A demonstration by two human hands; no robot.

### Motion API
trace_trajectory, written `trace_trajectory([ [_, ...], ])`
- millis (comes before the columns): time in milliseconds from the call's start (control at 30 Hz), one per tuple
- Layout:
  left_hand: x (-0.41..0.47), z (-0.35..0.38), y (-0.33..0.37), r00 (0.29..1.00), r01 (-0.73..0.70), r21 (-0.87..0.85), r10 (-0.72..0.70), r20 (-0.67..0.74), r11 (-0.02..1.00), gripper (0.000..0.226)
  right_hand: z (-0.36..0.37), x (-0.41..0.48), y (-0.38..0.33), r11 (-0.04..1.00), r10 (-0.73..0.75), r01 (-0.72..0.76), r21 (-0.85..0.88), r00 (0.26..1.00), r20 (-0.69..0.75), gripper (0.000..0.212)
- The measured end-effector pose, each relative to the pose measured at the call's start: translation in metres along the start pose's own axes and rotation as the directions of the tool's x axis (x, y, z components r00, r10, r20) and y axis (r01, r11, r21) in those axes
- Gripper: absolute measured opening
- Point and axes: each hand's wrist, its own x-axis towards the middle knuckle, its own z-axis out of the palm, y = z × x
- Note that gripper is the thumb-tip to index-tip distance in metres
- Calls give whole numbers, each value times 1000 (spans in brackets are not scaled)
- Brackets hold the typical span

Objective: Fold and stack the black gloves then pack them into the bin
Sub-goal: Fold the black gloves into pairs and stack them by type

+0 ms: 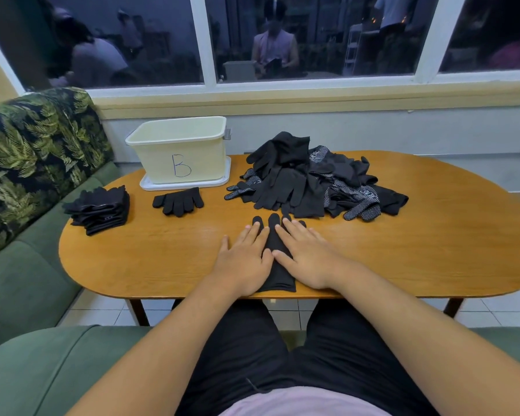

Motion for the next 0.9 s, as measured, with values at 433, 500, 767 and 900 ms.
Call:
trace_trajectory([
  [433, 8, 0, -10, 980, -33, -264, -21, -199, 964, 52, -3, 11, 8, 999, 13, -9, 45, 996, -91, 80],
  [500, 0, 1, -16, 948, -77, -390, -54, -314, 917, 44, -1, 3, 8, 998, 14, -3, 70, 987, -162, 80],
  [767, -33, 1, -20, 927, -303, -249, 224, -302, 920, 26, -3, -30, 9, 979, -100, 157, 130, 927, -363, 56],
  [900, -36, 4, -18, 928, -310, -139, 268, -259, 941, 32, 1, -36, 11, 941, -193, 264, 212, 932, -307, 33],
])
